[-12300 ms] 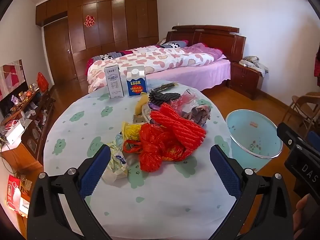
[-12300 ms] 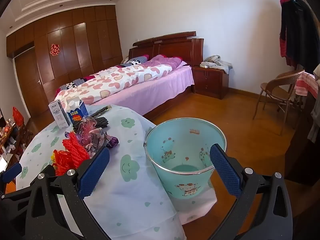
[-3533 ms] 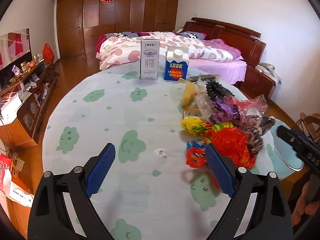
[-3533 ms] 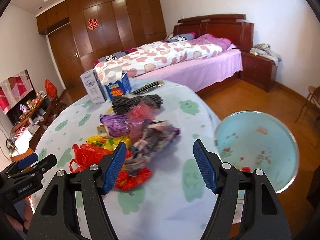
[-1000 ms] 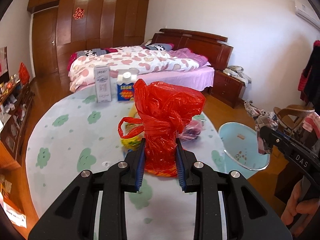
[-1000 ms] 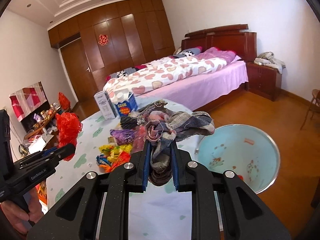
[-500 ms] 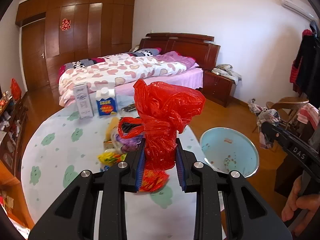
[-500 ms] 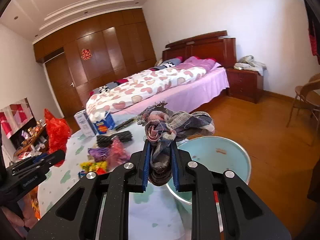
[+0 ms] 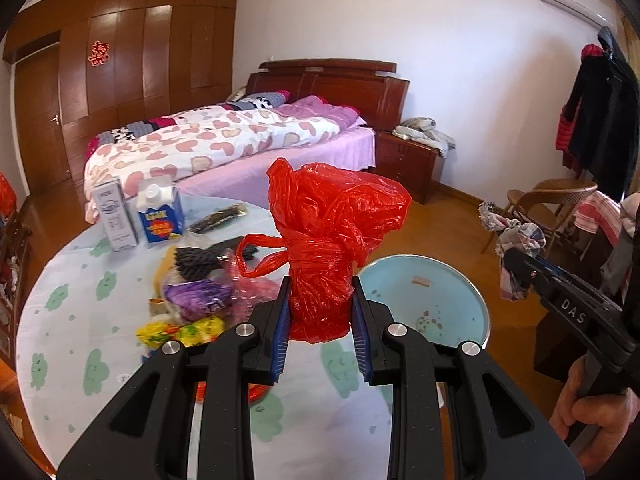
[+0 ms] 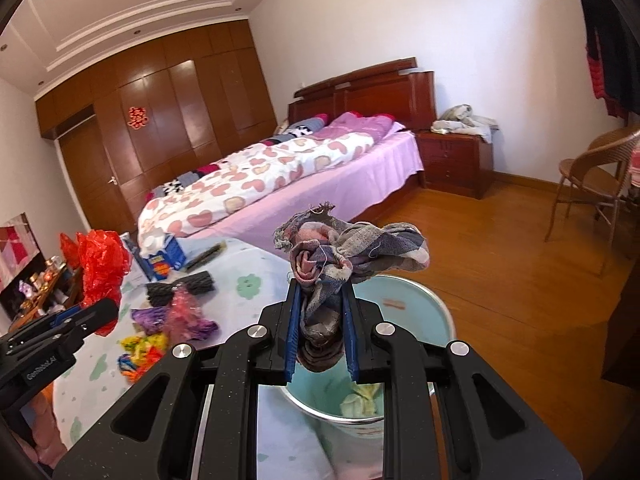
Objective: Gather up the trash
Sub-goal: 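Carry the plaid cloth and red plastic bag toward the bin with both tools, then open the right tool over the bin, then open the left tool to drop the red bag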
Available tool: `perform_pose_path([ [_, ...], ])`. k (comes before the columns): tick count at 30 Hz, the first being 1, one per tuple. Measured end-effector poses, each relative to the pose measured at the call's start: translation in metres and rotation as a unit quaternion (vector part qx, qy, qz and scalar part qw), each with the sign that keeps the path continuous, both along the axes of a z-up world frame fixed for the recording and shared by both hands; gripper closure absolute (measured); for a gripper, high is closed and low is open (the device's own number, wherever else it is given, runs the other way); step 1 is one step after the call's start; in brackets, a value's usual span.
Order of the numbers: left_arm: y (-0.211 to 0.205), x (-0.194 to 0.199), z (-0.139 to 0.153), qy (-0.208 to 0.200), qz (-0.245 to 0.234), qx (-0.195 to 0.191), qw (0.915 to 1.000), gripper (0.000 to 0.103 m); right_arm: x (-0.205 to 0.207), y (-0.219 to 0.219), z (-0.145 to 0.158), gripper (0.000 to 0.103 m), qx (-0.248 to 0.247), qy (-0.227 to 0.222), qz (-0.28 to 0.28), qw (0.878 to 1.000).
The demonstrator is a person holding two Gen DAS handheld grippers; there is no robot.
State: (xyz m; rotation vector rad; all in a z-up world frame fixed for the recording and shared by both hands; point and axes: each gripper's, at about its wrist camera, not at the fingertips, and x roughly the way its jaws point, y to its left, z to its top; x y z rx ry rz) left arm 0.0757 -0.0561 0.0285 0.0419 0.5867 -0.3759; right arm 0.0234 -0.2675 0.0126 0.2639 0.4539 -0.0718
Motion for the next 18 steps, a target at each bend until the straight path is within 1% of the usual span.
perform_pose_path([
  [6, -0.027, 0.013, -0.015, 0.022, -0.024, 0.001, 0.9995, 0.076, 0.008, -0.015, -0.018, 0.083, -0.009, 0.025, -0.025, 0.999],
  [13, -0.067, 0.025, -0.045, 0.053, -0.054, 0.024, 0.9969, 0.076, 0.021, -0.028, -0.042, 0.083, -0.014, 0.064, -0.042, 0.997],
  [18, -0.087, 0.031, -0.057, 0.066, -0.067, 0.037, 0.9949, 0.076, 0.028, -0.033, -0.054, 0.083, -0.015, 0.085, -0.042, 0.995],
])
